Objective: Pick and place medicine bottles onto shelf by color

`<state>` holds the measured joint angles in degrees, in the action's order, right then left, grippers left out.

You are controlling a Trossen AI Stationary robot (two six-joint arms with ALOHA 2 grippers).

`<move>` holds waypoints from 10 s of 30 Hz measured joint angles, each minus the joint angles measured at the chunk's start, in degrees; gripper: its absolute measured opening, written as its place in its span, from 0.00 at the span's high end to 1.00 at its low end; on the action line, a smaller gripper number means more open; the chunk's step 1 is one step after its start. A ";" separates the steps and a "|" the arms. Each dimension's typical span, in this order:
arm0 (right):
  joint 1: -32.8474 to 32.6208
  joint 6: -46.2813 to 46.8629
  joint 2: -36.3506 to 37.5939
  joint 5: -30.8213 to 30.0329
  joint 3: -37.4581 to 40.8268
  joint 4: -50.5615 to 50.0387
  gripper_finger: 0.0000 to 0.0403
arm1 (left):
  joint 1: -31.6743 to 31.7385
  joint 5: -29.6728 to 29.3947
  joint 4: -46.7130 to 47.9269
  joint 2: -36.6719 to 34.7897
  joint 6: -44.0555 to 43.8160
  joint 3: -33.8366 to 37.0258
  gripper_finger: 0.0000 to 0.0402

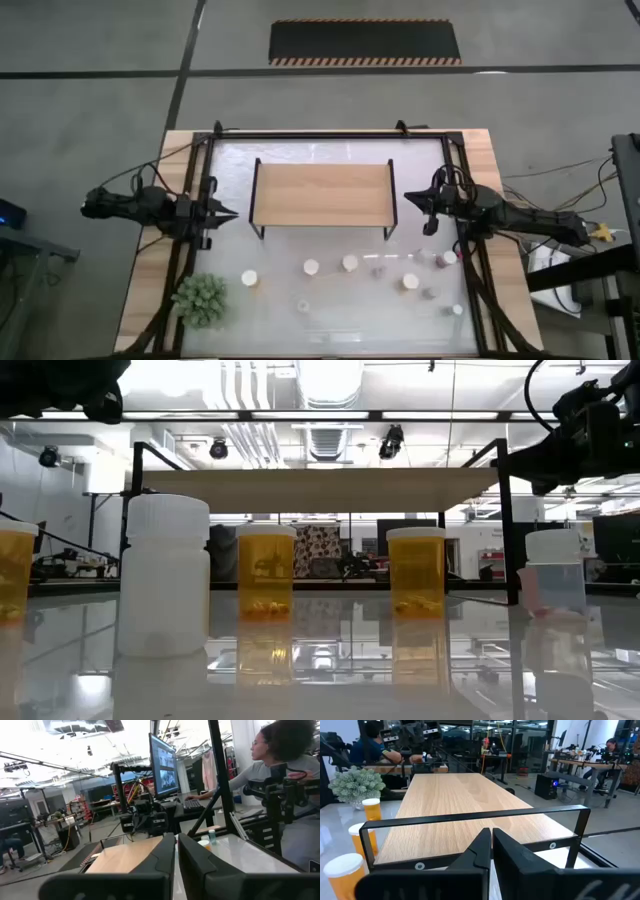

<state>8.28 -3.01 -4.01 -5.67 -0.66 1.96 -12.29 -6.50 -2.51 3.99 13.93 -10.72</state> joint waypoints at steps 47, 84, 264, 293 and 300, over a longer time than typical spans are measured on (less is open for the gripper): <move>0.02 0.00 -0.02 0.02 0.00 0.02 0.98 | 0.02 0.02 -0.02 0.00 0.00 -0.01 0.99; 0.01 0.00 -0.01 0.02 0.02 0.00 0.98 | 0.02 0.01 -0.01 0.01 -0.01 -0.01 0.99; -48.74 50.56 -81.20 -26.49 -47.34 -27.01 0.49 | 0.02 0.00 -30.68 0.00 6.32 0.11 0.99; -48.77 52.37 -74.88 -18.27 -58.99 -37.53 0.66 | 0.02 0.00 -30.42 0.02 6.21 0.11 0.99; -49.27 54.39 -76.27 -18.21 -72.74 -51.94 0.67 | 0.02 0.00 -29.68 0.02 6.19 0.15 0.99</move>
<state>-40.99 51.39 -80.28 -23.88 -73.41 -49.98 -12.27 -6.50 -32.19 4.01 20.12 -10.57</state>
